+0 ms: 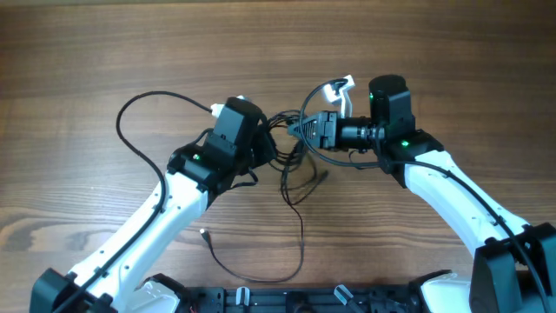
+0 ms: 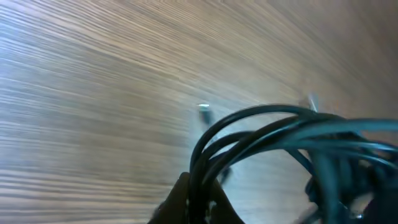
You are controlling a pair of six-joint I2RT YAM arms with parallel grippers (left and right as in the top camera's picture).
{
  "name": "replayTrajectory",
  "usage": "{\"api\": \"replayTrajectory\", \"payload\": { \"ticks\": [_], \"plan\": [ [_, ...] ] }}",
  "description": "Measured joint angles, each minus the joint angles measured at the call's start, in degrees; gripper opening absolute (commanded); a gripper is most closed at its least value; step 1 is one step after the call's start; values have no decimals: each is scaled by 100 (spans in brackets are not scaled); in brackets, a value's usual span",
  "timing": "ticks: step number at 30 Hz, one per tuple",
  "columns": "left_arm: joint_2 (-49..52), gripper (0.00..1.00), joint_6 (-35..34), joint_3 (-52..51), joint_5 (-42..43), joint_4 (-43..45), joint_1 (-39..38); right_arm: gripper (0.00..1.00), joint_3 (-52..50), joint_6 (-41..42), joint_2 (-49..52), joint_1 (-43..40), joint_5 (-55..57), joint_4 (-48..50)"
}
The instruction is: Untangle cables
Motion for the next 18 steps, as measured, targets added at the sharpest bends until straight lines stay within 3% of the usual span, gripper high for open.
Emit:
{"api": "replayTrajectory", "payload": {
  "ticks": [5, 10, 18],
  "plan": [
    [-2, 4, 28, 0, -332, -81, 238, 98, 2, -901, 0, 2, 640, -872],
    [-87, 4, 46, 0, -514, -140, 402, 74, 2, -1325, 0, 2, 1069, -1060],
    [-120, 4, 474, 0, -557, -57, 407, 72, 0, -1808, 0, 13, 903, -490]
  ]
}}
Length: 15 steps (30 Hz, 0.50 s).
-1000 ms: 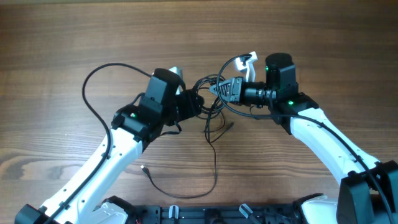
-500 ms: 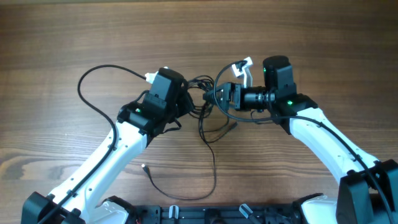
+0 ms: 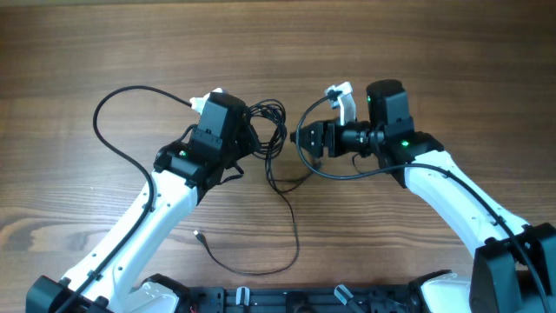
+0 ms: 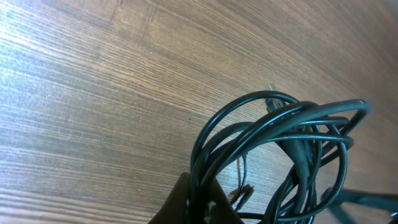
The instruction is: Untangle cables
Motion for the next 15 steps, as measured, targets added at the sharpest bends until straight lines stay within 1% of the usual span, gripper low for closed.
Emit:
{"api": "replayTrajectory", "payload": {
  "ticks": [2, 4, 6, 8, 13, 14, 15],
  "plan": [
    [-4, 4, 105, 0, 4, 26, 0, 69, 0, -50, 0, 42, -2, 221],
    [-7, 4, 251, 0, 31, 103, 0, 69, 0, -85, 0, 136, -2, 361],
    [-7, 4, 415, 0, 87, 240, 0, 69, 0, -44, 0, 308, 15, 350],
    [-7, 4, 546, 0, 114, 367, 0, 65, 0, 52, 0, 490, 118, 229],
    [-24, 4, 846, 0, 157, 581, 0, 43, 0, 341, 0, 855, 796, -68],
    [-35, 4, 890, 0, 157, 581, 0, 40, 0, 356, 0, 866, 852, -63],
    [-48, 4, 957, 0, 157, 581, 0, 40, 0, 448, 0, 866, 911, -55]
  ]
}}
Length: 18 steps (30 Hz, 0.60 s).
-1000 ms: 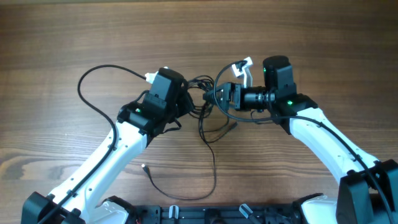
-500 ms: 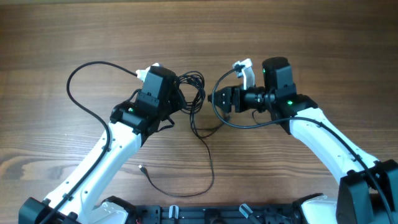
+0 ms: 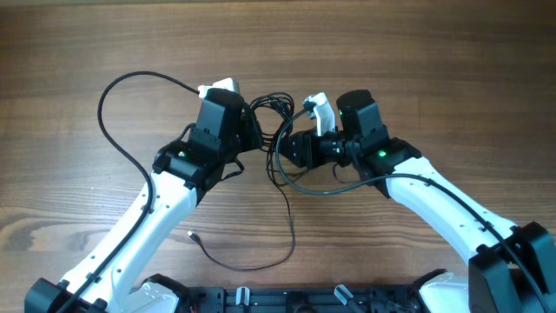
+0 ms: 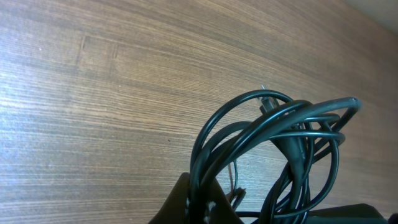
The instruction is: Untangle cables
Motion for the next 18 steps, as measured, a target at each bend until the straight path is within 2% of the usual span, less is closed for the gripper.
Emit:
{"api": "replayTrajectory", "payload": {
  "ticks": [4, 8, 15, 18],
  "plan": [
    [-50, 4, 98, 0, 0, 33, 0, 45, 0, 201, 0, -2, 48, 7],
    [-68, 4, -243, 0, 0, 175, 0, 49, 0, 286, 0, 35, -35, 7],
    [-68, 4, -1711, 0, -7, 380, 15, 63, 0, 195, 0, 505, 15, 131],
    [-72, 4, -2179, 0, -39, 378, 101, 71, 2, 103, 0, 634, 490, -33]
  ]
}}
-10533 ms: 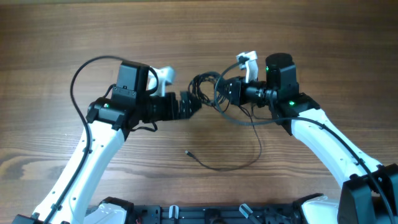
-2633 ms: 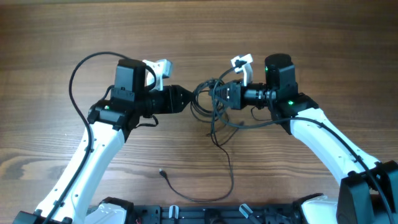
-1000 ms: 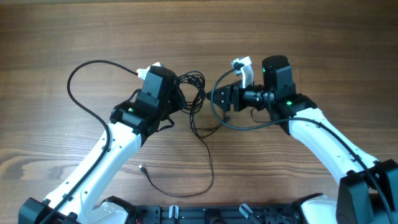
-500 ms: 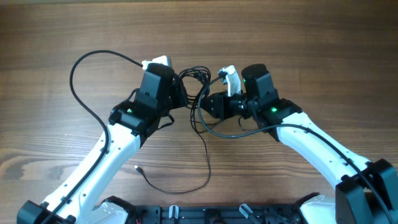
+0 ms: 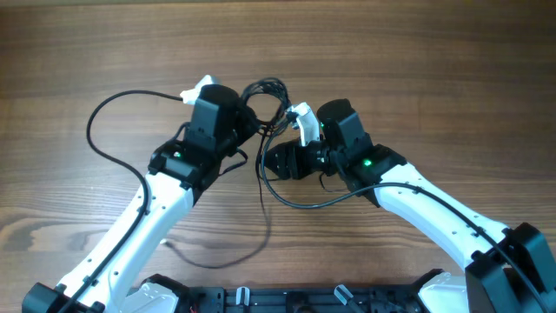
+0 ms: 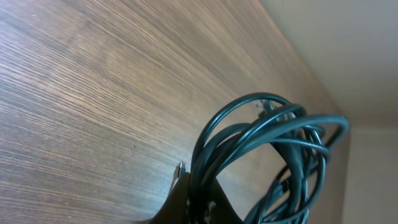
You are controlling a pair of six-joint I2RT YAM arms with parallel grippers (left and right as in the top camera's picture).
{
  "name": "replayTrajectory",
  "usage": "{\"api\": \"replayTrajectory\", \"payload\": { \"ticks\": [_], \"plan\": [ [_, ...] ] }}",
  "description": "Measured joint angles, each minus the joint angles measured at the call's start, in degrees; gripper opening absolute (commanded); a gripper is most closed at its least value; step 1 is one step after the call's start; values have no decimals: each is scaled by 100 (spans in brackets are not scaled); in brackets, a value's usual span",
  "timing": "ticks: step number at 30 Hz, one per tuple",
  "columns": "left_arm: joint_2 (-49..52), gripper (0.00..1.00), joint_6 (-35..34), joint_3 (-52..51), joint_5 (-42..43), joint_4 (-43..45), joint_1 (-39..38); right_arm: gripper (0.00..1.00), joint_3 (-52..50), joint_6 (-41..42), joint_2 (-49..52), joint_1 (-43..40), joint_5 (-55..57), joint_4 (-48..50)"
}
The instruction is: Untangle cables
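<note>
A tangled coil of black cable (image 5: 265,94) hangs off the table from my left gripper (image 5: 241,123), which is shut on its strands. In the left wrist view the coil (image 6: 273,146) fans out above the fingertips (image 6: 186,196), pinched together on it. A white plug (image 5: 198,87) sits behind the left wrist, and a long loop (image 5: 94,139) runs out to the left. My right gripper (image 5: 280,161) is close beneath the coil, shut on a black strand; a white connector (image 5: 302,117) rides over it and a slack loop (image 5: 300,205) sags below.
A thin cable tail (image 5: 221,259) trails over the wooden table (image 5: 452,52) toward the near edge, between the two arm bases. The two arms stand very close together at the middle. A pale wall (image 6: 336,43) shows beyond the table's far edge.
My right gripper has moved left and nearer, now right under the coil. My left gripper has tilted upward with the coil, so its view reaches the wall. The tail on the table has shifted left.
Both grippers held the bundle close together at the middle. Then they stood apart, the coil with the left, one loop with the right. After that the right gripper came back toward the left one, and now sits just below the lifted coil.
</note>
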Motion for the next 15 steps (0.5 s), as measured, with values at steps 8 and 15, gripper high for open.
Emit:
{"api": "replayTrajectory", "payload": {
  "ticks": [8, 15],
  "plan": [
    [-254, 4, -278, -2, -72, -400, 577, 83, 2, -9, -24, -146, 1150, -518],
    [-706, 4, -216, -4, 470, -131, 684, 96, 2, -944, -713, -439, -85, 426]
  ]
}}
